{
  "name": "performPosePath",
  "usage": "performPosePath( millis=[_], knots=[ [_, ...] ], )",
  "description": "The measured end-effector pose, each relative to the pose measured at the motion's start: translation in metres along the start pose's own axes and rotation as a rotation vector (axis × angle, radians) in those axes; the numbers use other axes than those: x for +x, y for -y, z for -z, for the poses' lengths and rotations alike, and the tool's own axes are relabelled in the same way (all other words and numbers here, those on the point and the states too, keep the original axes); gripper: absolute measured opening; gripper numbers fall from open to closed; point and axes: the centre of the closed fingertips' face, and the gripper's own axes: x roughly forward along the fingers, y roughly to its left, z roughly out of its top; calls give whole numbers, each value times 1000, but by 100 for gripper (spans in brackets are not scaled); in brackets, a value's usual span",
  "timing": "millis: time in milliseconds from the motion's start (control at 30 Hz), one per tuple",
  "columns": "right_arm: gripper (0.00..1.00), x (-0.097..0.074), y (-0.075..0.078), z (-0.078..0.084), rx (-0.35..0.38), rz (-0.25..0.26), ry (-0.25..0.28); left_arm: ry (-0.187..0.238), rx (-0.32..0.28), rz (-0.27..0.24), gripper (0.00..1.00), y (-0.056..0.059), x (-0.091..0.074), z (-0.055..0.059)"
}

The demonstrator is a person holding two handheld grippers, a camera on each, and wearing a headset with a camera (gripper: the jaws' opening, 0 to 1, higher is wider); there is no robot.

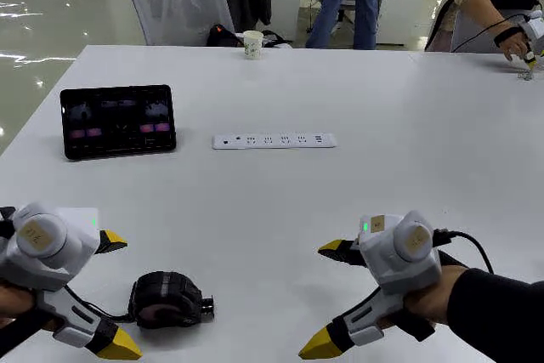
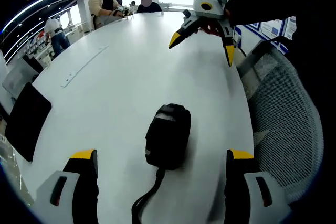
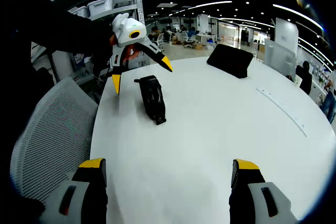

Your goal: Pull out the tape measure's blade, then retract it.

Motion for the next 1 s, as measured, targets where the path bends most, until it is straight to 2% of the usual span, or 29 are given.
performPosePath(
  millis=[333,433,567,767,1000],
  knots=[
    [99,21,4,-10,-29,-32,-19,-29,76,18,96,-6,12,-10],
    [99,27,4,-13,-36,-38,-23,-48,70,34,91,-5,16,-11],
    [99,38,1,-22,-52,-48,-19,-40,67,33,90,-5,24,-15],
    [99,55,-4,-31,-80,-65,-25,-62,94,56,77,-1,35,-13],
    [99,69,-6,-35,-67,-78,-23,-71,126,80,66,6,41,-14]
  ],
)
